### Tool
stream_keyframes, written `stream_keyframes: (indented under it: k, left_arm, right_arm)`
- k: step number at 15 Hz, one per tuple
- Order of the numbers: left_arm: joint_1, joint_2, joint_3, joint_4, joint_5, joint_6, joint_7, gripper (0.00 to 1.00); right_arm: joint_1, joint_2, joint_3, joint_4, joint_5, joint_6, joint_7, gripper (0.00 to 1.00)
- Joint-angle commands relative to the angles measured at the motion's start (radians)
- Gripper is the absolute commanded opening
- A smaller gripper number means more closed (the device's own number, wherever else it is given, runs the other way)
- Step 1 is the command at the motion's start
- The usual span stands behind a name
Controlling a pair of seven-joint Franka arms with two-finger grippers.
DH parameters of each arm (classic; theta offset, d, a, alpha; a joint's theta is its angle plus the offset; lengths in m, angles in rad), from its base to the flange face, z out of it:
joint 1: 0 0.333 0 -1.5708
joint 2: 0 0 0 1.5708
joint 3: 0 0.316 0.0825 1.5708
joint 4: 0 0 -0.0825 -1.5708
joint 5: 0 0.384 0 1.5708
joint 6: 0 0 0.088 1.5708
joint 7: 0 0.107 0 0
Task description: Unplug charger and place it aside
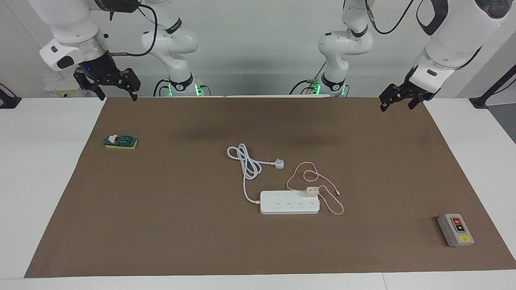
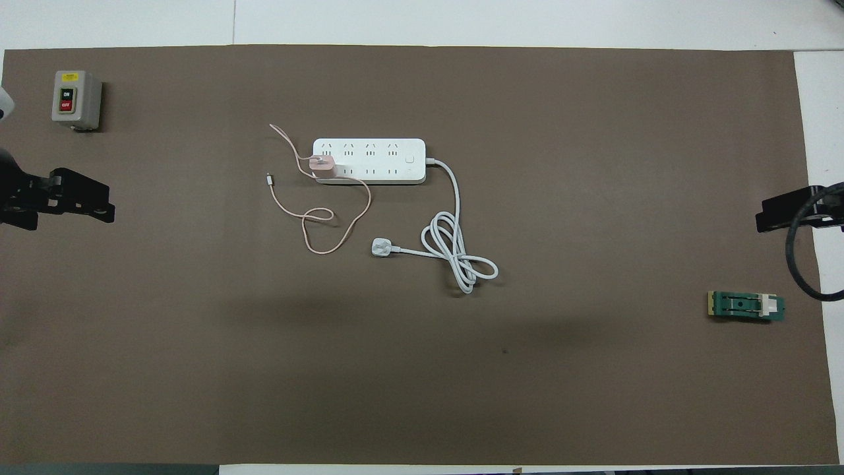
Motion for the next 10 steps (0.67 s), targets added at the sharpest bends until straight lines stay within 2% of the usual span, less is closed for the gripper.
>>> stream_keyframes:
  k: [1, 7, 10]
  left_arm:
    - [-0.001, -0.014, -0.002, -0.014, 0.014, 0.014, 0.007, 1.0]
    - [0.002, -0.017, 0.001, -0.018, 0.013, 0.011, 0.002, 1.0]
    - [-0.008, -0.04, -0.002, -0.021, 0.005, 0.036, -0.066, 1.0]
  right_arm:
    - [-0.024, -0.002, 0.013, 0.001, 0.013, -0.012, 0.01, 1.0]
    - [-0.022, -0.003, 0.013, 0.003, 0.012, -0.012, 0.008, 1.0]
    - [-0.025, -0.003, 0.01, 0.003, 0.013, -0.01, 0.004, 1.0]
